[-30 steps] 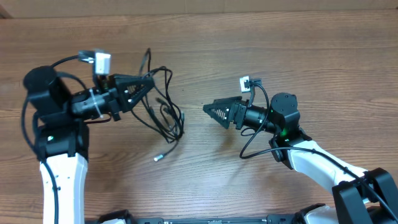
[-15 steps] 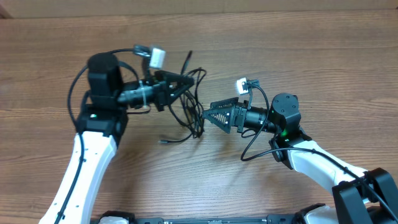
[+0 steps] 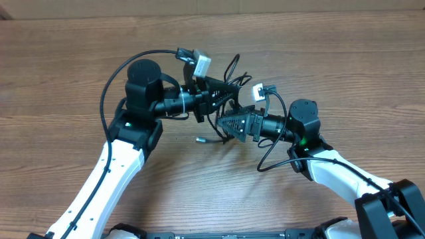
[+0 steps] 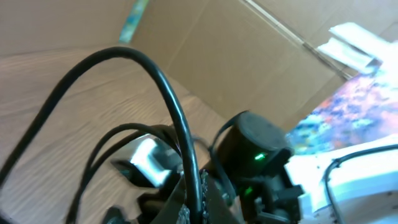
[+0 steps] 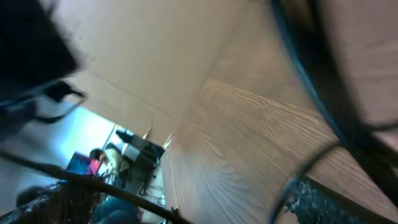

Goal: Untangle cables

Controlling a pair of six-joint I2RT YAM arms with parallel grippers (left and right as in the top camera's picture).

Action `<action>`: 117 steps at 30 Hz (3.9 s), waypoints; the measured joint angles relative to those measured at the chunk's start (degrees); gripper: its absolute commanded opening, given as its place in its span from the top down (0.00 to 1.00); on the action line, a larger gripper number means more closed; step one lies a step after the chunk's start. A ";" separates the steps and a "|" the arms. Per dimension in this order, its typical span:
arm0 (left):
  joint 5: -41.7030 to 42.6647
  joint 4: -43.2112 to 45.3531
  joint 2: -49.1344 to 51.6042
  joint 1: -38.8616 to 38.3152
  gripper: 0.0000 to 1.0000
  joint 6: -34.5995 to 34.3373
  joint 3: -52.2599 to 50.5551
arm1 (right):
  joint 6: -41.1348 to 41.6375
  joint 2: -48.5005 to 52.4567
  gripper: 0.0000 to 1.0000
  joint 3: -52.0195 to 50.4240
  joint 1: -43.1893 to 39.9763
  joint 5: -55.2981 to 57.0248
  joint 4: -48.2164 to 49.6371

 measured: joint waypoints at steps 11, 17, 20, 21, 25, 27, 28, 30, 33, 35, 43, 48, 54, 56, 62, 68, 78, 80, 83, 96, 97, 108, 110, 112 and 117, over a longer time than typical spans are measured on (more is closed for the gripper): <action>13.55 25.16 0.90 -0.63 0.96 -26.58 -0.17 | -0.46 -0.09 0.00 0.00 0.04 6.91 -7.91; 19.26 45.81 1.60 -0.59 0.96 -45.27 -0.48 | -0.44 -0.85 0.00 0.31 0.09 9.29 -11.80; 21.18 56.83 2.32 -0.52 0.96 -54.05 -0.59 | -0.44 -1.46 0.00 0.96 0.26 10.05 -12.90; 21.66 59.25 2.40 -0.52 0.96 -55.98 -0.59 | -0.39 -1.53 0.00 1.01 0.26 10.23 -12.83; 22.69 65.66 2.43 -0.50 0.96 -63.52 -0.70 | -0.11 -1.88 0.00 1.44 0.52 10.25 -13.25; 22.64 66.36 2.47 -0.52 0.96 -66.03 -0.72 | -0.02 -2.08 0.00 1.55 0.52 10.32 -13.79; 22.64 66.47 2.47 -0.50 0.96 -66.86 -0.74 | 0.07 -2.12 0.00 1.60 0.52 10.45 -14.01; 22.62 66.51 2.56 -0.50 0.96 -67.98 -0.81 | 0.04 -2.23 0.00 1.62 0.55 10.86 -14.69; 22.40 66.51 2.80 0.07 0.96 -69.00 -0.81 | 0.15 -2.27 0.00 1.66 0.52 11.37 -15.32; 22.23 66.55 2.89 1.03 0.96 -69.51 -0.81 | 0.37 -2.27 0.00 1.66 0.52 11.74 -15.41; 21.70 66.60 2.89 3.93 0.96 -70.51 -0.81 | 0.52 -2.27 0.00 1.68 0.52 13.49 -15.98; 20.46 66.99 2.89 6.32 0.96 -71.28 -0.81 | -0.13 -1.81 0.00 1.66 0.50 15.76 -16.76; 20.04 66.97 2.89 8.83 0.96 -71.54 -0.81 | -0.46 -1.77 0.00 1.66 0.50 17.99 -17.75; 20.04 66.97 2.89 9.64 0.96 -71.56 -0.81 | -0.46 -1.77 0.00 1.66 0.50 18.69 -18.34; 20.04 66.99 2.86 12.22 0.96 -71.76 -0.81 | -0.44 -1.70 0.00 1.66 0.50 20.52 -19.30; 20.04 66.90 2.89 14.86 0.96 -71.76 -0.81 | -0.48 -1.62 0.00 1.64 0.50 21.70 -19.37; 20.13 64.98 2.86 18.10 0.96 -70.71 -0.81 | -0.46 -1.62 0.00 1.66 0.52 23.61 -20.55; 20.20 63.58 2.89 18.64 0.96 -70.18 -0.81 | -0.48 -1.62 0.00 1.66 0.52 24.11 -21.16; 20.52 62.12 2.89 19.56 0.96 -69.37 -0.81 | -0.52 -1.62 0.00 1.66 0.52 24.81 -21.44; 21.40 60.39 2.89 25.33 0.96 -67.17 -0.81 | -0.63 -1.62 0.00 1.92 0.66 26.21 -22.27; 21.38 60.43 2.89 25.79 0.96 -67.17 -0.81 | -0.63 -1.62 0.00 1.92 0.74 26.32 -22.32; 16.57 61.57 1.25 31.41 0.96 -67.17 -0.68 | -0.42 0.31 0.00 0.28 -0.07 33.62 -26.16; 16.52 61.57 1.25 31.58 0.96 -67.17 -0.68 | -0.39 0.31 0.00 0.28 -0.07 33.79 -26.14; 16.55 61.57 1.25 31.71 0.96 -67.17 -0.68 | -0.42 0.31 0.00 0.28 -0.04 33.83 -26.14; 16.55 61.57 1.25 31.69 0.96 -67.17 -0.68 | -0.39 0.31 0.00 0.28 -0.07 34.16 -26.16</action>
